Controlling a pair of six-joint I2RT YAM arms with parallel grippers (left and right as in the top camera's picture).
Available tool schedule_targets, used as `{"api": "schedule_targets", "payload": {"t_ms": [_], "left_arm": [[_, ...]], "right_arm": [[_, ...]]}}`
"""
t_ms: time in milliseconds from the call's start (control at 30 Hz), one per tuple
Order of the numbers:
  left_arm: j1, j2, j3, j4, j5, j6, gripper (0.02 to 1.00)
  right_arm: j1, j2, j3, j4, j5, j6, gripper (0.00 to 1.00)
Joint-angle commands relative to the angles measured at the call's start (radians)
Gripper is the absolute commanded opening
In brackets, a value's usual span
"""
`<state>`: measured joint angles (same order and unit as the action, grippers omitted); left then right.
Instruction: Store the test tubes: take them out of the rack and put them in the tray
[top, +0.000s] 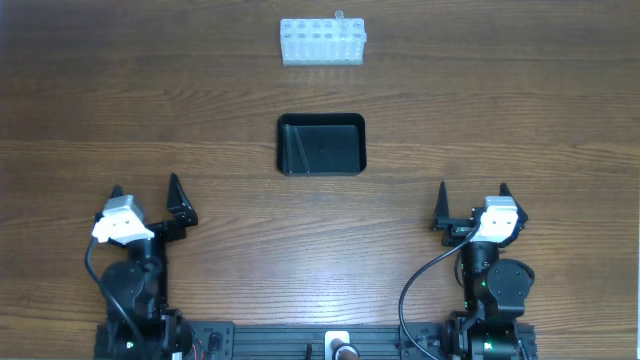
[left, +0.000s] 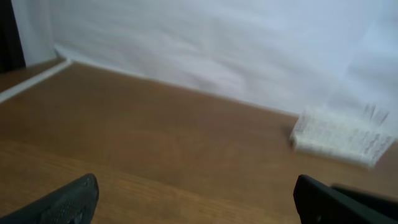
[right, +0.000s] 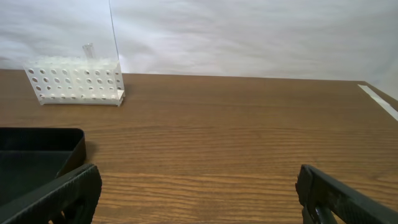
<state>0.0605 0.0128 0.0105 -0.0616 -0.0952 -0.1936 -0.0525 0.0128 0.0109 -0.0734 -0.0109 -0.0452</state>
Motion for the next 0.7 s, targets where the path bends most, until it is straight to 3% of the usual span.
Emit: {"api": "schedule_targets", "payload": {"t_ms": [33,167,700], "left_arm": [[0.002,-0.010,-0.005,-0.013,0.075,0.144,0.998],[0.002,-0.010,-0.005,-0.017,0.113,0.159,0.996],[0.003,-0.007,-0.005,-0.015,0.114,0.156,0.996]], "right_arm": [[-0.001,-0.008,-0.005,-0.002,-0.014,-0.001,0.991],[-0.001,-0.008,-0.005,-0.002,-0.014,-0.001,0.993],[-0.001,-0.008,-0.005,-0.002,-0.014,-0.001,0.991]]}}
